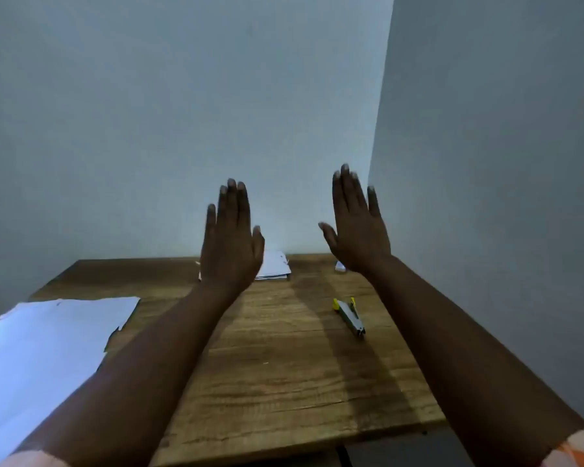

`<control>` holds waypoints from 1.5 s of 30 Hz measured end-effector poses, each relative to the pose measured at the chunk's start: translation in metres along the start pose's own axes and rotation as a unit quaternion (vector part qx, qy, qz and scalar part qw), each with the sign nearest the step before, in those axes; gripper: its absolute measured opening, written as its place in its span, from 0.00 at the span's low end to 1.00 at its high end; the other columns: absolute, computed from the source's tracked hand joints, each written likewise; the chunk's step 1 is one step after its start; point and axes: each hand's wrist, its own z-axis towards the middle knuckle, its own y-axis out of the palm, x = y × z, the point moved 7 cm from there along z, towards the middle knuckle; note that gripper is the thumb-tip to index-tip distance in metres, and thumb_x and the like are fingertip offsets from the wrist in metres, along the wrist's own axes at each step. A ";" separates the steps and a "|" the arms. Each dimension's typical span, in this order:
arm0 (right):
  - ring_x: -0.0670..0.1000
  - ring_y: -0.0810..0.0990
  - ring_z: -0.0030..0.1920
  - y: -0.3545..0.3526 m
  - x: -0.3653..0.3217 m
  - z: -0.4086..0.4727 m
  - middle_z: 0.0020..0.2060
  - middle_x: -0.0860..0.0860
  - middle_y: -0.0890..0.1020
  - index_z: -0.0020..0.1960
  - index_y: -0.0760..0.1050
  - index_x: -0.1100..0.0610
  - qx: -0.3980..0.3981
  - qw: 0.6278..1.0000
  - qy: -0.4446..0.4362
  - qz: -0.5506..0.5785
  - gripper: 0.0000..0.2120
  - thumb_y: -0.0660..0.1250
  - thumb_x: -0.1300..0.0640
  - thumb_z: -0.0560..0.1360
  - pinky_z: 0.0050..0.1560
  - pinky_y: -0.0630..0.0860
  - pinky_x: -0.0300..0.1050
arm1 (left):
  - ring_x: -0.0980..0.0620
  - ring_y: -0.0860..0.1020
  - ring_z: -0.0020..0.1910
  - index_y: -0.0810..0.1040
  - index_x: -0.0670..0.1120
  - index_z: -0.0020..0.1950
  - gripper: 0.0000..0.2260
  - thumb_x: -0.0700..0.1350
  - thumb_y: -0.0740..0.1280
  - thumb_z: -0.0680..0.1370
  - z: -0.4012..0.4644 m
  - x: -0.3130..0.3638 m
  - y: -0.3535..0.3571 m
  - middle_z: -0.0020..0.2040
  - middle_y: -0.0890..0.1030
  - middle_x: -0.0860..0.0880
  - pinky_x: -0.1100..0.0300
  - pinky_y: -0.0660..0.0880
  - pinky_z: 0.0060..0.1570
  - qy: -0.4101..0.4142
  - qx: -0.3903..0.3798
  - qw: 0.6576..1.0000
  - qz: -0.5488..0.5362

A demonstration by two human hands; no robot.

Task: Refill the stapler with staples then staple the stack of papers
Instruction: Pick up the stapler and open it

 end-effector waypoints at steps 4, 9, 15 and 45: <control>0.57 0.45 0.79 0.056 0.021 -0.024 0.79 0.56 0.37 0.79 0.36 0.58 -0.239 0.969 0.041 0.035 0.40 0.59 0.48 0.80 0.77 0.50 0.56 | 0.46 0.50 0.80 0.49 0.39 0.80 0.26 0.50 0.51 0.85 -0.018 0.026 0.063 0.81 0.51 0.42 0.54 0.49 0.76 -0.181 -0.189 0.939 -0.225; 0.57 0.72 0.67 0.102 0.026 -0.064 0.71 0.58 0.69 0.72 0.66 0.60 -0.511 0.846 0.134 0.076 0.27 0.63 0.47 0.79 0.59 0.73 0.47 | 0.37 0.79 0.58 0.76 0.38 0.58 0.12 0.40 0.56 0.81 -0.050 0.064 0.123 0.52 0.78 0.36 0.45 0.78 0.58 -0.304 -0.327 0.804 -0.392; 0.61 0.82 0.57 0.113 0.029 -0.090 0.60 0.64 0.78 0.63 0.72 0.67 -0.577 0.745 0.290 0.164 0.17 0.62 0.56 0.80 0.53 0.81 0.51 | 0.46 0.81 0.42 0.58 0.45 0.76 0.24 0.38 0.58 0.80 -0.081 0.089 0.150 0.48 0.77 0.42 0.53 0.82 0.40 -0.380 -0.422 0.694 -0.442; 0.54 0.78 0.33 0.055 -0.140 -0.080 0.37 0.57 0.79 0.46 0.75 0.64 -0.274 0.724 0.315 0.549 0.10 0.59 0.59 0.74 0.33 0.75 0.42 | 0.48 0.84 0.35 0.79 0.50 0.49 0.08 0.51 0.63 0.78 -0.109 -0.044 0.008 0.43 0.84 0.48 0.49 0.83 0.35 -0.247 -0.247 0.883 -0.313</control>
